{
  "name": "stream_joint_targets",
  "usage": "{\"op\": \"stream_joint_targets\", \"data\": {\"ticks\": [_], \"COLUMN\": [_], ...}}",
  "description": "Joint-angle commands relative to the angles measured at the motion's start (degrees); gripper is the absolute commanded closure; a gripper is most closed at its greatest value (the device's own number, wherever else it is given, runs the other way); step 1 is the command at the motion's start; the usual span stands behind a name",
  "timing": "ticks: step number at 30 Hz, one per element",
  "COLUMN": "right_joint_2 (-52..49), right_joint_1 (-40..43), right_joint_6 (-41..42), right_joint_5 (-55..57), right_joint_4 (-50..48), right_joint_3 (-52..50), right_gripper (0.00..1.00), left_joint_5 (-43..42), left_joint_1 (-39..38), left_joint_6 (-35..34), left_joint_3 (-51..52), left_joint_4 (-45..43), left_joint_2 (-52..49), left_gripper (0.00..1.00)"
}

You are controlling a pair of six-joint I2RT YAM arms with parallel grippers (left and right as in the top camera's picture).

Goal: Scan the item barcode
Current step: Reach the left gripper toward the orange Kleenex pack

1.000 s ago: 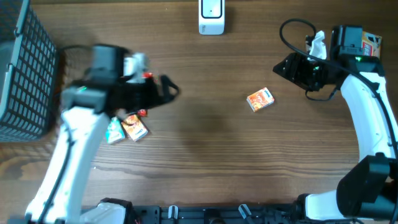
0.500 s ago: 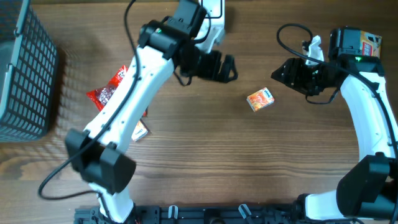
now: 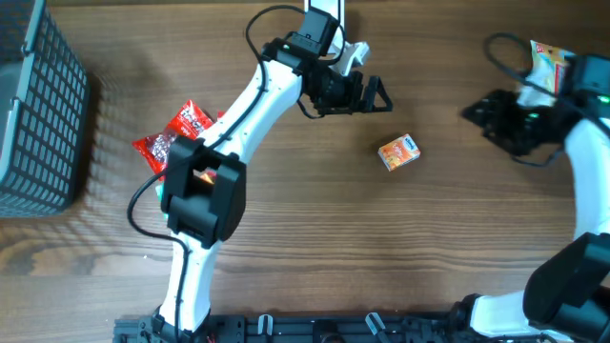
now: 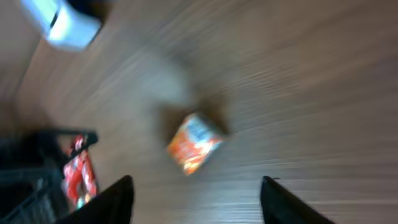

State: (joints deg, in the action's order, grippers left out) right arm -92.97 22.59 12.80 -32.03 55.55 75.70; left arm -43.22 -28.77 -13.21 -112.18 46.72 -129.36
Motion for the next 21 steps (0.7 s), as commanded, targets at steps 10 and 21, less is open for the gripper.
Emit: {"op": "stream_joint_targets", "data": {"ticks": [10,21], "right_joint_2": [1.49,1.49], "right_joint_1": [6.64,6.62], "right_joint_6": [-0.81,-1.77], "right_joint_5": [3.06,2.84], "right_joint_4": [2.54,3.65], "right_joint_3": [0.79,0.79], "right_gripper": [0.45,0.46], "left_joint_5": [7.96,7.65], "left_joint_1": [-8.41,-10.16], "left_joint_6": [-0.79,-1.03], "left_joint_3": [-0.59,-0.55], "left_joint_4": [-7.19,-7.69], "left_joint_2": [-6.29,-9.97], "left_gripper": [0.02,0.06]}}
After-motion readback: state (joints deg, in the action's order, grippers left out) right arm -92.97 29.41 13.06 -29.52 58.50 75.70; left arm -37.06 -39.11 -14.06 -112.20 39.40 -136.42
